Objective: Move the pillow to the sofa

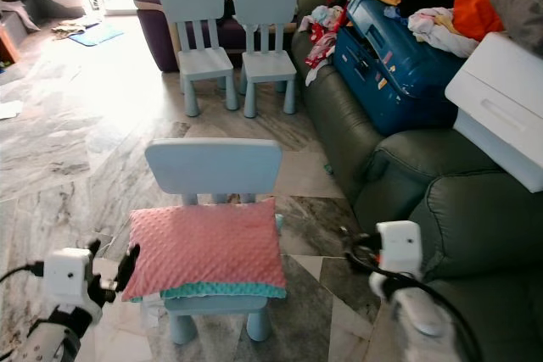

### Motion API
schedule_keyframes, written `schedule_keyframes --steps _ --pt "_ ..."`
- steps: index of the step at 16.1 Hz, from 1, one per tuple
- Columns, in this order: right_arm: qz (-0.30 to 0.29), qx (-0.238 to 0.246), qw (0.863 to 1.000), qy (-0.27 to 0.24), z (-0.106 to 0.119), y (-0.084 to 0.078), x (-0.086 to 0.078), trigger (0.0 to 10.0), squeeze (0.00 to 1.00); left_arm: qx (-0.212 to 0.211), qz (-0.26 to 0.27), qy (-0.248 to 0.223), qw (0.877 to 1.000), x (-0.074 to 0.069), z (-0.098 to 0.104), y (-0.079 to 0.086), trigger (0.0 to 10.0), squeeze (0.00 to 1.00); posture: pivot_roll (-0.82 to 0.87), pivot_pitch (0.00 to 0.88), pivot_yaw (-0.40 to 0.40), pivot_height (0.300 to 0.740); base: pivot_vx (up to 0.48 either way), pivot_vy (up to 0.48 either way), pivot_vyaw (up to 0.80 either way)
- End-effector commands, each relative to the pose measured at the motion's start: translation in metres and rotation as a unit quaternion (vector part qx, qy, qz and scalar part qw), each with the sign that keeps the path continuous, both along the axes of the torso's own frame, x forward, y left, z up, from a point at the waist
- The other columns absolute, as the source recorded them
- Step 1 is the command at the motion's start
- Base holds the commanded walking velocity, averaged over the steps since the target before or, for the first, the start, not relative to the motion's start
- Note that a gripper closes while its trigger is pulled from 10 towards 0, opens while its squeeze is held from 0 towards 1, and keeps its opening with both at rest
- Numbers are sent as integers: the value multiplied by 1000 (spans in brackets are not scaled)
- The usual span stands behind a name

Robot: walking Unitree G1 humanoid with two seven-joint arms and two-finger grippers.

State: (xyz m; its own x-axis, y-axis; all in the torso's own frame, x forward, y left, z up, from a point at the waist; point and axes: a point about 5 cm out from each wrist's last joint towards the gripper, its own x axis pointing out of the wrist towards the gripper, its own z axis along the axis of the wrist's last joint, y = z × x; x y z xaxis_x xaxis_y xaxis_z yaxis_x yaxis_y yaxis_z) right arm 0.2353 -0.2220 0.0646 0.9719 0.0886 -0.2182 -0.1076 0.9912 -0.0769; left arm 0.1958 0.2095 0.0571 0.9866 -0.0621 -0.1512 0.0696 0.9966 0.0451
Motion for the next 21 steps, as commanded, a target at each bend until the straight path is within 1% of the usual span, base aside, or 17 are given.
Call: schedule_keyframes --steps 1,2,4,5,7,8,9,11,12,13,14,15,16,17,19,21 --pt "23 -9 1000 -4 4 6 1 10000 0 -3 -3 14 1000 0 -4 -1 10000 0 -98 49 -54 740 0 0 0" --pt "34 -13 999 -5 8 8 1 10000 0 -2 -3 15 1000 0 -5 -2 10000 0 -109 46 -62 740 0 0 0" --pt "49 -14 999 -13 16 15 8 10000 0 2 4 9 1000 7 -3 -4 10000 0 -98 46 -70 740 0 0 0" --pt "51 -17 998 -14 19 16 15 10000 0 -1 12 -3 1000 14 7 -4 10000 0 -90 47 -71 740 0 0 575" --pt "55 -28 998 -17 20 15 19 10000 0 2 14 -8 1000 15 12 -4 10000 0 -89 48 -71 740 0 0 800" --pt "53 -16 998 -15 18 16 22 10000 0 4 15 -8 1000 14 12 -3 10000 0 -87 55 -67 740 0 0 800" --pt "53 -16 998 -14 17 16 23 10000 0 4 17 -4 1000 13 12 -2 10000 0 -87 56 -67 740 0 0 800" --pt "45 6 999 -12 17 18 22 10000 0 5 14 -2 1000 14 15 -2 10000 0 -80 65 -61 740 0 0 0" --pt "45 7 999 -12 16 18 22 10000 0 5 12 -2 1000 15 16 -3 10000 0 -80 65 -61 740 0 0 0" --pt "45 9 999 -12 17 20 22 10000 0 17 1 -5 1000 16 20 -4 10000 0 -80 65 -61 740 0 0 0" --pt "43 18 999 -15 19 23 22 10000 0 20 -5 -3 1000 17 22 -3 10000 0 -75 69 -58 740 0 0 0" --pt "39 27 999 -18 20 24 22 10000 0 15 -8 0 1000 18 24 -3 10000 0 -75 69 -58 740 0 0 0" --pt "22 55 998 -17 21 26 23 10000 0 37 -7 15 999 19 25 0 10000 0 -64 70 -55 740 0 0 0" --pt "9 82 997 -12 21 28 24 10000 0 34 -9 18 999 22 29 1 10000 0 -38 69 -46 740 0 0 0" --pt "5 93 996 -7 17 32 25 10000 0 31 -17 16 999 24 34 1 10000 0 -18 63 -32 740 0 0 0" --pt "4 95 995 -3 10 36 24 10000 0 40 -32 24 998 24 36 1 10000 0 1 55 -15 740 0 0 0"
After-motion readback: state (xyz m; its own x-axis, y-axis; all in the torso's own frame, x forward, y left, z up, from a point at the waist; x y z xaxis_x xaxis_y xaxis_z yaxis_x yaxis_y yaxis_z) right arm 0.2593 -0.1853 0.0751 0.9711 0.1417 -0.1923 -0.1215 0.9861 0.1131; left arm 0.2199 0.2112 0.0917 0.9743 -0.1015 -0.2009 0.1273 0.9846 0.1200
